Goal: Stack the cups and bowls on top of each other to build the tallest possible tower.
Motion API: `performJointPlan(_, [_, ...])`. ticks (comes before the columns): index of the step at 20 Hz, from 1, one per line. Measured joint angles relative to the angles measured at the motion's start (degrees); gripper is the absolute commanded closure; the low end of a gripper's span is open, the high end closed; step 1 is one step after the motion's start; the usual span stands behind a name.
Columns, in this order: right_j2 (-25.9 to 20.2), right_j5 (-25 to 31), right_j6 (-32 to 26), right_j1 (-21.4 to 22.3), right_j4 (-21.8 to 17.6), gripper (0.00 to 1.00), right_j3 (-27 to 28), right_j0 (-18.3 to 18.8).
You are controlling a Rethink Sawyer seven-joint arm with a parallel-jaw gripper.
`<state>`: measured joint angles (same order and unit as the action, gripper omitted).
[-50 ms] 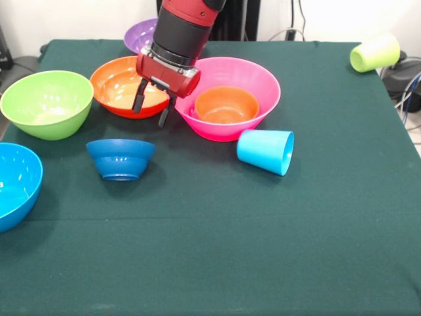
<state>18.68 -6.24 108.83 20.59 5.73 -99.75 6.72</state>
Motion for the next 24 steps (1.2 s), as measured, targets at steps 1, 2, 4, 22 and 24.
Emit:
performJointPlan(1, [0.0, 0.0, 0.0, 0.0, 0.1, 0.0, 0.0, 0.0])
performJointPlan(2, [0.0, 0.0, 0.0, 0.1, 0.2, 0.0, -0.1, 0.0])
performJointPlan(4, [-0.1, 0.0, 0.0, 0.7, 0.2, 0.0, -0.5, 0.1])
performJointPlan(22, [0.1, 7.0, 0.0, 11.1, 0.2, 0.0, -4.4, 9.4])
performJointPlan(24, [0.1, 7.0, 0.0, 11.0, 0.2, 0.0, -4.8, 9.6])
